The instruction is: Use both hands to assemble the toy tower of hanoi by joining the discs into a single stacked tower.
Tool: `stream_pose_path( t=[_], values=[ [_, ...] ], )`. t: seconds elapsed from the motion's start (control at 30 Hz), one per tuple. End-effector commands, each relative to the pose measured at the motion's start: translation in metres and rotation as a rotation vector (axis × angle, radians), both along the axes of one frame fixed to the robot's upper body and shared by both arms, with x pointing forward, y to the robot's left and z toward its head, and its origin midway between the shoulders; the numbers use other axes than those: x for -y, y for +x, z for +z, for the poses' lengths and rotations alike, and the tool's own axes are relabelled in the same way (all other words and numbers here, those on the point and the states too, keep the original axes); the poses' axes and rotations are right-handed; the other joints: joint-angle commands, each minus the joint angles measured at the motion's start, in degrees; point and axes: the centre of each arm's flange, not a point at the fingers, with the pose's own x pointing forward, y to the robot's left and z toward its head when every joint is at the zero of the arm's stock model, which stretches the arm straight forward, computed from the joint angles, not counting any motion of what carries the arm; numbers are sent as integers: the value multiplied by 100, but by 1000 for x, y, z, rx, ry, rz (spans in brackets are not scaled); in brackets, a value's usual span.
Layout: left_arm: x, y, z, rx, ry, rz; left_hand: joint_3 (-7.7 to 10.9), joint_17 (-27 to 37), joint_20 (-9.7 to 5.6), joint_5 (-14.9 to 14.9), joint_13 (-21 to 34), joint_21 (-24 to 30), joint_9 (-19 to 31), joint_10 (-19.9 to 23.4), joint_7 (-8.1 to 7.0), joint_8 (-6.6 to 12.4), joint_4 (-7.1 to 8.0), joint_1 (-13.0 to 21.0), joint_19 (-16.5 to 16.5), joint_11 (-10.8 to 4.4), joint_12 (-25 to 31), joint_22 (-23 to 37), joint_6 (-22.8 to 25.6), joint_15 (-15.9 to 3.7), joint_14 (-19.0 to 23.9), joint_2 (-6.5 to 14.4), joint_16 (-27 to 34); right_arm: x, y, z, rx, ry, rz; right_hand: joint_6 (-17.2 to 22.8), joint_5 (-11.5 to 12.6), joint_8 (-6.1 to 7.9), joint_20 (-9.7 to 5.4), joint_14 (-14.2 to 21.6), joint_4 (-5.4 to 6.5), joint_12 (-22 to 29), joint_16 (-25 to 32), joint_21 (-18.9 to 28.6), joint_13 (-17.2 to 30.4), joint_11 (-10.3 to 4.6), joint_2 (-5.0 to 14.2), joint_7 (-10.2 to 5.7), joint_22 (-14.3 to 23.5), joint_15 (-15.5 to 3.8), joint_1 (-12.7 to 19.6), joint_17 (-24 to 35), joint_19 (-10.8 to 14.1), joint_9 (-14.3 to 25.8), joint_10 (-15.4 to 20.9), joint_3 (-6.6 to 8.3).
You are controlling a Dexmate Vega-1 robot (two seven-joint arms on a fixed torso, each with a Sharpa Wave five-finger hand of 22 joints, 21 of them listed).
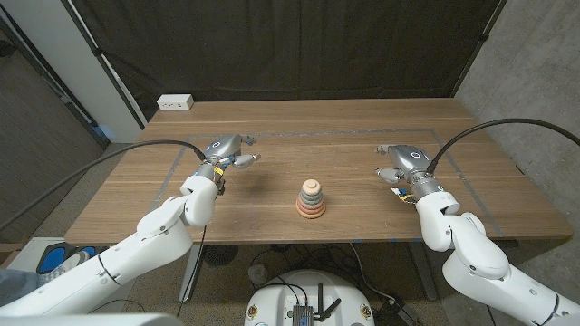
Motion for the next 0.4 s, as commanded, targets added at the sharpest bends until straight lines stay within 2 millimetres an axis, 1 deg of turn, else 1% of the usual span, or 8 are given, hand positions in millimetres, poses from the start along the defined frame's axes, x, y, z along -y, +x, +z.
stream_pose_path(
  t=[0.03, 0.2, 0.4],
  values=[
    [-2, 2, -19, -14, -33, 43, -19, 6, -572, -29, 11, -23, 4, -28, 12, 18, -5, -13, 12, 6, 34, 13, -27, -227, 8, -16, 29, 20, 8, -11, -8, 29, -32, 52, 29, 44, -270, -36, 8, 16, -39, 6, 39, -11, -47, -5, 13, -62, 23, -20, -38, 39, -3, -2],
    [0, 0, -21, -12, -39, 51, -17, -7, -572, -28, 10, -31, 1, -34, 17, 15, -4, -15, 7, 11, 37, 13, -44, -227, -9, -17, 20, 20, 14, -11, -10, 22, -20, 56, 18, 46, -270, -65, 17, 17, -82, 12, 72, -3, -51, 16, 16, -63, 14, -59, -68, 53, -7, -21],
    [-2, -2, -25, -14, -51, 54, -16, -11, -572, -28, 11, -34, 0, -15, 26, 18, -3, -16, 6, 11, 48, 14, -45, -227, -7, -14, 23, 13, 22, -7, -16, 6, 3, 63, 15, 45, -270, -51, 19, 30, -74, 21, 89, -17, -44, 34, 18, -63, 17, -49, -71, 54, 22, -26]
  ],
)
